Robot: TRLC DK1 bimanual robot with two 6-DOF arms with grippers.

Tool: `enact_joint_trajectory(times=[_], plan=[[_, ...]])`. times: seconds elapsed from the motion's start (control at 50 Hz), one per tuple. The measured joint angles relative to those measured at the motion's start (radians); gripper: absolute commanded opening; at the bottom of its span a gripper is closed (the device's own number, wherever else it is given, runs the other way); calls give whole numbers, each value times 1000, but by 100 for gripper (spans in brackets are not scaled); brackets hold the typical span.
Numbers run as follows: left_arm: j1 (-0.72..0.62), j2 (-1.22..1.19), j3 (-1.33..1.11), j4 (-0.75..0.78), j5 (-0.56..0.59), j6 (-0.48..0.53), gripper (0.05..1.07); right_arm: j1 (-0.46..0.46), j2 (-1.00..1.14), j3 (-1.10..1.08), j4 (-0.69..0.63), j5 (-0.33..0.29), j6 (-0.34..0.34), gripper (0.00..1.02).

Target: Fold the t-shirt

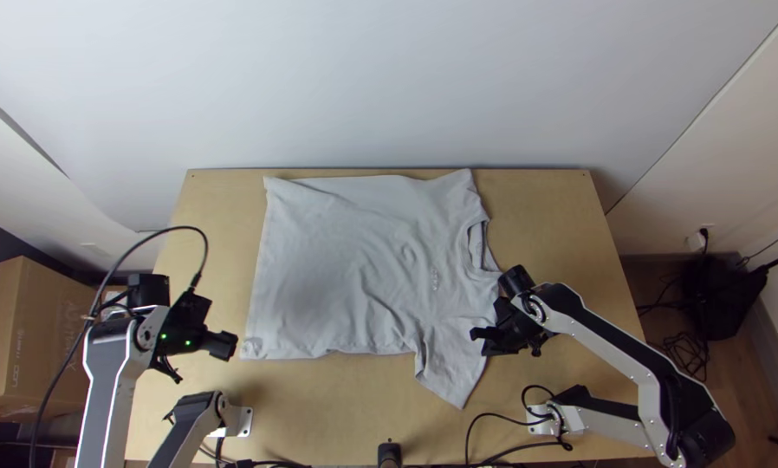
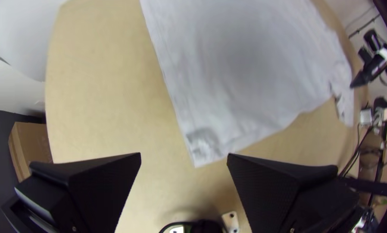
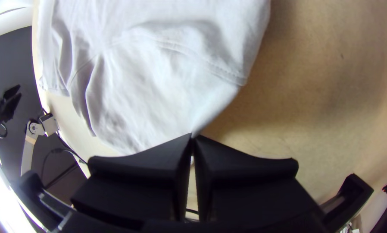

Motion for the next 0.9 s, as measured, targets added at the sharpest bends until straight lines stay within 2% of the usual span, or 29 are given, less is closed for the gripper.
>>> enact_joint_trajectory(times=[0.04,0.22,0.28,0.6,0.7,0.9], plan=[[0,9,-22,1,-14,34,97,-2,-8,0,0,2,0,2],[-10,68,-53,23,-24,123,97,-8,-30,10,-18,3,0,2],[-10,108,-56,36,-24,125,92,-8,-30,19,-23,2,0,2],[-58,248,-94,107,-14,99,92,-12,-32,47,-42,7,0,2],[-86,268,-106,135,-6,87,84,-12,-34,47,-47,10,0,2],[-111,309,-122,174,24,69,84,-16,-49,55,-57,18,0,2]])
